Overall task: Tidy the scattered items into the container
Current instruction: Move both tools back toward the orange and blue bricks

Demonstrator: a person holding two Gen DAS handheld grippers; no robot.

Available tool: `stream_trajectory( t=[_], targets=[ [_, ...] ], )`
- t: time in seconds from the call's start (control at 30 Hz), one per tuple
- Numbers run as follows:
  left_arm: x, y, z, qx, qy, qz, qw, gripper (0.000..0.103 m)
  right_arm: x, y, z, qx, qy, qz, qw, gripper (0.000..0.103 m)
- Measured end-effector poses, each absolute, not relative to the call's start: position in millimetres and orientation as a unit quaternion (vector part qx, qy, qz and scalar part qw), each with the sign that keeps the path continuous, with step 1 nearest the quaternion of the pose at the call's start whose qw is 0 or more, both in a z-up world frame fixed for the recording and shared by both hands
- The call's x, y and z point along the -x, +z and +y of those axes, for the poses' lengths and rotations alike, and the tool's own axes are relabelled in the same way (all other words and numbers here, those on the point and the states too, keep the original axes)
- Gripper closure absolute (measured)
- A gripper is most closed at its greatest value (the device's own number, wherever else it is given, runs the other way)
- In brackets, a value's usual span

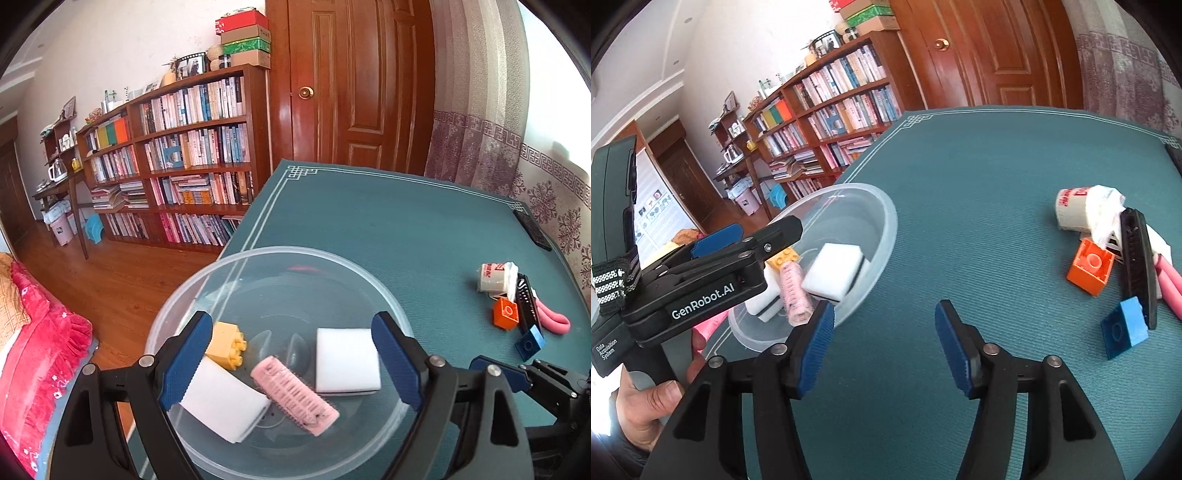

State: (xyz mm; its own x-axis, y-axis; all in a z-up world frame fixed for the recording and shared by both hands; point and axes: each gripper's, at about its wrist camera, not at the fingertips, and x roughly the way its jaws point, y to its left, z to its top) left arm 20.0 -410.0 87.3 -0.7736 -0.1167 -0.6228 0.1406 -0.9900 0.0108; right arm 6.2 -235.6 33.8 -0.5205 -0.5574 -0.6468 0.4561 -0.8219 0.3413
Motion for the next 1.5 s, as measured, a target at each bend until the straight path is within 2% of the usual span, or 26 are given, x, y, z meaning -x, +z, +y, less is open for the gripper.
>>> stream_trajectory(
  t=[0.93,1.2,1.5],
  targets=[
    [-1,70,-256,-0.377,-0.923,-0.025,-0.074,0.012,-11,35,-42,-0.367,-0.912,-0.139,0.122,0.042],
    [8,62,-235,-0.392,-0.915,-0.029,-0.09,0.012,-13,25,-39,-0.379,-0.901,-0.152,0.144,0.042],
    [11,61,-232,-0.396,-0.913,-0.029,-0.089,0.012,-9,21,-63,-0.387,-0.896,-0.129,0.177,0.042]
  ],
)
